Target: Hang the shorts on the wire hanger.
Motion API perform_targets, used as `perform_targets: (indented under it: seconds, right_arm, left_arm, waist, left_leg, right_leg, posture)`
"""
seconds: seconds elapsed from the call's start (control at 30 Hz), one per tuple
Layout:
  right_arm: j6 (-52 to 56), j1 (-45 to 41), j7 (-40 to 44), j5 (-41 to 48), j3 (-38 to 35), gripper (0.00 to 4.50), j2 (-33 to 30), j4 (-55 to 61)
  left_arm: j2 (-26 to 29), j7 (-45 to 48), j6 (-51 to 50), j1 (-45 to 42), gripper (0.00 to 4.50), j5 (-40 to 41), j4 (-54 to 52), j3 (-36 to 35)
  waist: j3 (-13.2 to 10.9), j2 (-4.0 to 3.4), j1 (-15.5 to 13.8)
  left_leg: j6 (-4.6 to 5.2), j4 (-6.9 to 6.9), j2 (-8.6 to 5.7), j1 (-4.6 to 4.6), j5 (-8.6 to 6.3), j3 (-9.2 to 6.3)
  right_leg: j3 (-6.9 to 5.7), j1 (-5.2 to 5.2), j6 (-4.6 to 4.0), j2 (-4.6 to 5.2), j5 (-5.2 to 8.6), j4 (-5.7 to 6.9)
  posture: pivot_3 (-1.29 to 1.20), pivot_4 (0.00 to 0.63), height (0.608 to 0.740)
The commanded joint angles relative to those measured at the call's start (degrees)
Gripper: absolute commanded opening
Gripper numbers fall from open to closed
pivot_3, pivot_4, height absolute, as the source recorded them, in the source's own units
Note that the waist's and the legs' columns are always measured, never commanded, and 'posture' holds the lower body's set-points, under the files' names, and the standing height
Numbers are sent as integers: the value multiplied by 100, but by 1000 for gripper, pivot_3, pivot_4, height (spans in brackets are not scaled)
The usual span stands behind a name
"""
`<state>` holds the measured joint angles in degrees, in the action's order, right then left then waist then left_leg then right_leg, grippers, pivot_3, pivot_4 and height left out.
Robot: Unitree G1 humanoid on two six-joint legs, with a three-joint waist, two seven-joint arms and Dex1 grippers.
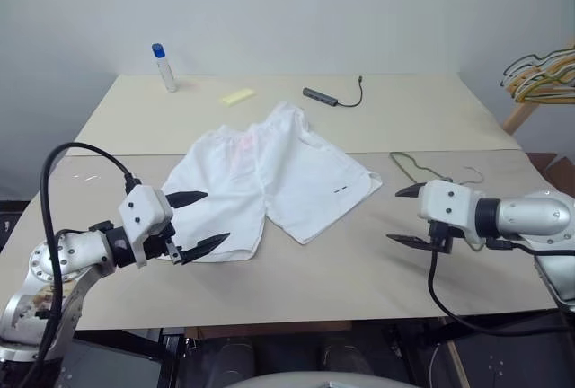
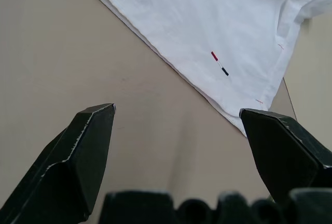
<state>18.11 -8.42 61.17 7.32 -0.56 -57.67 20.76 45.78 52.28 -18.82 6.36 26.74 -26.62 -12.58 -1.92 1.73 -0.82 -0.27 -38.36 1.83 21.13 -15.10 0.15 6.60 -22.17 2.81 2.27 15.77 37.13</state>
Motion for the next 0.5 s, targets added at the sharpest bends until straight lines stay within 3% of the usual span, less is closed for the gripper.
perform_targets:
  seconds: [0.03,0.5]
  right_arm:
    - [-83,-128,-10,2,-77,4462,-56,97]
    - [-56,-73,-64,-35,-87,4462,-31,111]
  left_arm:
    - [10,-34,79,-154,4500,33,-139,-107]
    - [-67,-210,-6,-427,4500,-30,-67,41]
  waist:
    - [0,0,0]
    - [0,0,-2]
  left_leg:
    - [0,0,0,0,0,0]
    - [0,0,0,0,0,0]
  right_leg:
    - [0,0,0,0,0,0]
    - [0,0,0,0,0,0]
  posture:
    - [111,0,740]
    - [101,0,740]
